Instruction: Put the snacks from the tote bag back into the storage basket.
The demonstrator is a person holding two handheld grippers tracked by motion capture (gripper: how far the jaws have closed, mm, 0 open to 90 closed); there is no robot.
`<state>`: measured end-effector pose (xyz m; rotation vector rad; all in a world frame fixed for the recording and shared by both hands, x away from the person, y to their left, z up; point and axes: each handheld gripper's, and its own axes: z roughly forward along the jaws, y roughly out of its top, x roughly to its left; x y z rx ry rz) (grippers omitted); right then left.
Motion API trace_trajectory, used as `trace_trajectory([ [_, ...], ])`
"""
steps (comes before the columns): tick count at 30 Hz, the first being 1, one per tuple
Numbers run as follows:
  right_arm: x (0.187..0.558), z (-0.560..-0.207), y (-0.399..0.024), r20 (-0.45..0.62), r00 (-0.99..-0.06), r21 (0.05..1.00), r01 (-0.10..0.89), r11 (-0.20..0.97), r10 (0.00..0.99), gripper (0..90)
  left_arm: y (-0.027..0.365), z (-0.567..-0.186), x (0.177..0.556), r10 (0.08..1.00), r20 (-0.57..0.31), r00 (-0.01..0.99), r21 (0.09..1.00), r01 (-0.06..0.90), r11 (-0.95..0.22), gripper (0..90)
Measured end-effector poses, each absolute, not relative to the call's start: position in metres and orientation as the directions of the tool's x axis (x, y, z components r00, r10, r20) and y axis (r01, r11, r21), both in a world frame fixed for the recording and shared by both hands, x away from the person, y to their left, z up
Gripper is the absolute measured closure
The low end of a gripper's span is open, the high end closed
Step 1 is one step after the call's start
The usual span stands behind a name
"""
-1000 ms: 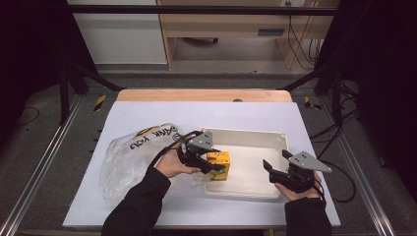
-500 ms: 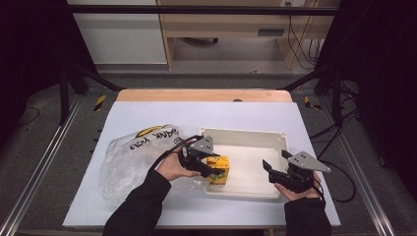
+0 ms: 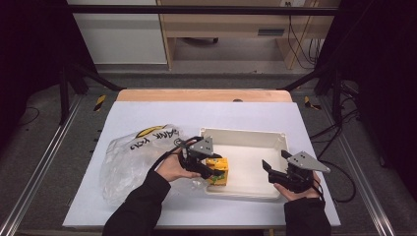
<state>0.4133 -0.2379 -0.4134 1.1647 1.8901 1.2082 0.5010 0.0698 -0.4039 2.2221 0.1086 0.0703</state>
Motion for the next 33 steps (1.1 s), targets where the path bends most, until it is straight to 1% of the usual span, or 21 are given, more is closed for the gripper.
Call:
trace_trajectory([
  [1, 0.413, -0.414, -0.238, -0.031, -0.432, 0.915, 0.352, 0.199, 0.902, 25.2, 0.072, -0.399, 0.500, 0.118, 0.014, 0.993, 0.820, 0.056, -0.570, 34.4],
  [2, 0.413, -0.414, -0.238, -0.030, -0.432, 0.915, 0.352, 0.199, 0.902, 25.2, 0.072, -0.399, 0.500, 0.118, 0.014, 0.993, 0.820, 0.056, -0.570, 32.3],
  [3, 0.413, -0.414, -0.238, -0.030, -0.432, 0.915, 0.352, 0.199, 0.902, 25.2, 0.074, -0.395, 0.499, 0.126, 0.019, 0.992, 0.827, 0.055, -0.560, 32.3],
  [4, 0.413, -0.414, -0.238, -0.030, -0.431, 0.915, 0.351, 0.198, 0.902, 25.2, 0.077, -0.389, 0.497, 0.151, 0.023, 0.988, 0.840, 0.063, -0.538, 28.6],
  [5, 0.413, -0.414, -0.238, -0.030, -0.430, 0.915, 0.351, 0.198, 0.902, 25.2, 0.077, -0.389, 0.497, 0.151, 0.023, 0.988, 0.840, 0.063, -0.538, 27.0],
  [8, 0.413, -0.414, -0.238, -0.029, -0.429, 0.915, 0.352, 0.196, 0.903, 25.2, 0.088, -0.377, 0.491, 0.213, 0.006, 0.977, 0.868, 0.101, -0.487, 23.3],
  [9, 0.413, -0.414, -0.238, -0.029, -0.429, 0.915, 0.352, 0.196, 0.903, 25.2, 0.088, -0.377, 0.491, 0.213, 0.006, 0.977, 0.868, 0.101, -0.487, 22.6],
  [12, 0.413, -0.414, -0.238, -0.030, -0.428, 0.915, 0.352, 0.197, 0.903, 25.1, 0.102, -0.368, 0.483, 0.266, -0.010, 0.964, 0.887, 0.131, -0.444, 21.5],
  [17, 0.413, -0.414, -0.238, -0.030, -0.427, 0.915, 0.351, 0.197, 0.904, 24.9, 0.121, -0.362, 0.473, 0.312, -0.003, 0.950, 0.901, 0.138, -0.411, 21.0],
  [18, 0.413, -0.414, -0.239, -0.029, -0.426, 0.915, 0.353, 0.196, 0.904, 24.8, 0.132, -0.361, 0.468, 0.351, -0.005, 0.936, 0.908, 0.151, -0.391, 21.0],
  [19, 0.413, -0.414, -0.238, -0.031, -0.426, 0.915, 0.352, 0.197, 0.904, 24.7, 0.132, -0.361, 0.468, 0.351, -0.005, 0.936, 0.908, 0.151, -0.391, 21.0],
  [20, 0.413, -0.414, -0.238, -0.031, -0.426, 0.915, 0.352, 0.197, 0.904, 24.7, 0.139, -0.361, 0.466, 0.374, -0.009, 0.927, 0.912, 0.162, -0.377, 21.0],
  [21, 0.413, -0.414, -0.238, -0.030, -0.426, 0.914, 0.354, 0.197, 0.904, 24.7, 0.146, -0.361, 0.464, 0.401, -0.017, 0.916, 0.914, 0.176, -0.365, 21.0],
  [22, 0.413, -0.414, -0.238, -0.032, -0.425, 0.914, 0.353, 0.198, 0.905, 24.5, 0.161, -0.363, 0.461, 0.462, -0.018, 0.887, 0.916, 0.199, -0.347, 21.0],
  [23, 0.413, -0.414, -0.238, -0.032, -0.425, 0.914, 0.353, 0.198, 0.905, 24.5, 0.161, -0.363, 0.461, 0.462, -0.018, 0.887, 0.916, 0.199, -0.347, 21.1],
  [24, 0.413, -0.414, -0.238, -0.030, -0.425, 0.915, 0.353, 0.196, 0.905, 24.4, 0.177, -0.366, 0.457, 0.520, -0.014, 0.854, 0.918, 0.216, -0.331, 21.1],
  [25, 0.413, -0.414, -0.238, -0.030, -0.425, 0.915, 0.353, 0.196, 0.905, 24.4, 0.177, -0.366, 0.457, 0.520, -0.014, 0.854, 0.918, 0.216, -0.331, 21.1],
  [26, 0.413, -0.414, -0.238, -0.032, -0.423, 0.914, 0.355, 0.198, 0.906, 24.2, 0.192, -0.369, 0.454, 0.571, -0.021, 0.821, 0.923, 0.236, -0.306, 21.1],
  [27, 0.413, -0.415, -0.238, -0.029, -0.422, 0.913, 0.357, 0.196, 0.906, 24.1, 0.199, -0.371, 0.452, 0.595, -0.024, 0.804, 0.924, 0.245, -0.294, 21.1],
  [29, 0.413, -0.415, -0.239, -0.029, -0.421, 0.913, 0.358, 0.196, 0.907, 23.8, 0.215, -0.376, 0.448, 0.636, -0.030, 0.771, 0.925, 0.262, -0.275, 21.2],
  [33, 0.413, -0.416, -0.239, -0.032, -0.419, 0.912, 0.360, 0.198, 0.907, 23.5, 0.231, -0.384, 0.442, 0.676, -0.029, 0.736, 0.922, 0.281, -0.266, 21.2],
])
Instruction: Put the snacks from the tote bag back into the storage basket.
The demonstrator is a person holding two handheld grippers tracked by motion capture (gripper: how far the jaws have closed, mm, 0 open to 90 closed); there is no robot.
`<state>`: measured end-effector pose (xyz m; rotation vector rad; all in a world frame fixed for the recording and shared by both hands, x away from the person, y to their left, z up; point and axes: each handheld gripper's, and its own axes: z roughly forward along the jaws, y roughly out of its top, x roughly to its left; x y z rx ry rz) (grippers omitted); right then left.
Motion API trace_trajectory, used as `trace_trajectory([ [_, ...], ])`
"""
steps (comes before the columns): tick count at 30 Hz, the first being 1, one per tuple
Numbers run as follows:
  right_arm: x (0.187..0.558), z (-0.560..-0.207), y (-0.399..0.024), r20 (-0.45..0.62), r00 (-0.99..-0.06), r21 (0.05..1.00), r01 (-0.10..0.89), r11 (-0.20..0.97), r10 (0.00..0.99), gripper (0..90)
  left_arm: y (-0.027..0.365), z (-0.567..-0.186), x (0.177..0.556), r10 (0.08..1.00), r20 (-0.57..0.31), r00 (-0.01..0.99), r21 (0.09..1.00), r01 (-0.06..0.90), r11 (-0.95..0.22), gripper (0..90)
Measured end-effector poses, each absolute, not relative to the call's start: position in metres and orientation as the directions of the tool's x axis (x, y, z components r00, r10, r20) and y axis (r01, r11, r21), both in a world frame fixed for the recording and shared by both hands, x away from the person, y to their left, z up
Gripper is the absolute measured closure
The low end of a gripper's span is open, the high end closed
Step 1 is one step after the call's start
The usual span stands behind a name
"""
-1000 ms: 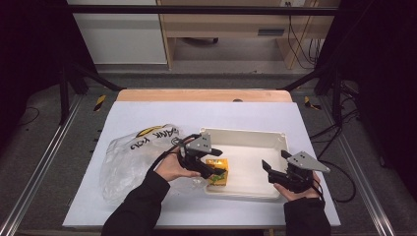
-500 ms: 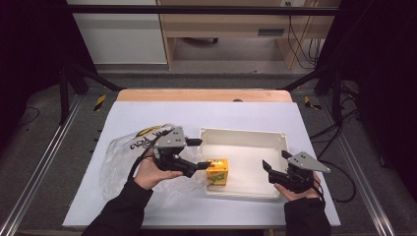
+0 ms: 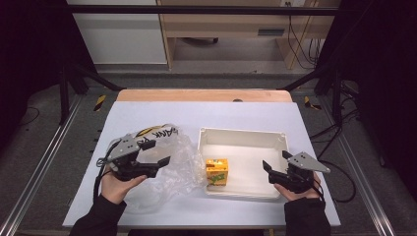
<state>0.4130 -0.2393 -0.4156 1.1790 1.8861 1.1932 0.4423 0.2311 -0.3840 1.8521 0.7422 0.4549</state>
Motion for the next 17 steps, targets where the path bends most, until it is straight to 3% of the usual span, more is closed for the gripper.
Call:
trace_trajectory([
  [7, 0.413, -0.416, -0.242, -0.029, -0.413, 0.912, 0.362, 0.193, 0.910, 21.3, 0.267, -0.400, 0.432, 0.766, -0.020, 0.642, 0.917, 0.317, -0.242, 21.2],
  [17, 0.412, -0.416, -0.245, -0.017, -0.406, 0.912, 0.368, 0.180, 0.914, 19.5, 0.287, -0.415, 0.425, 0.810, -0.013, 0.586, 0.914, 0.336, -0.229, 21.2],
])
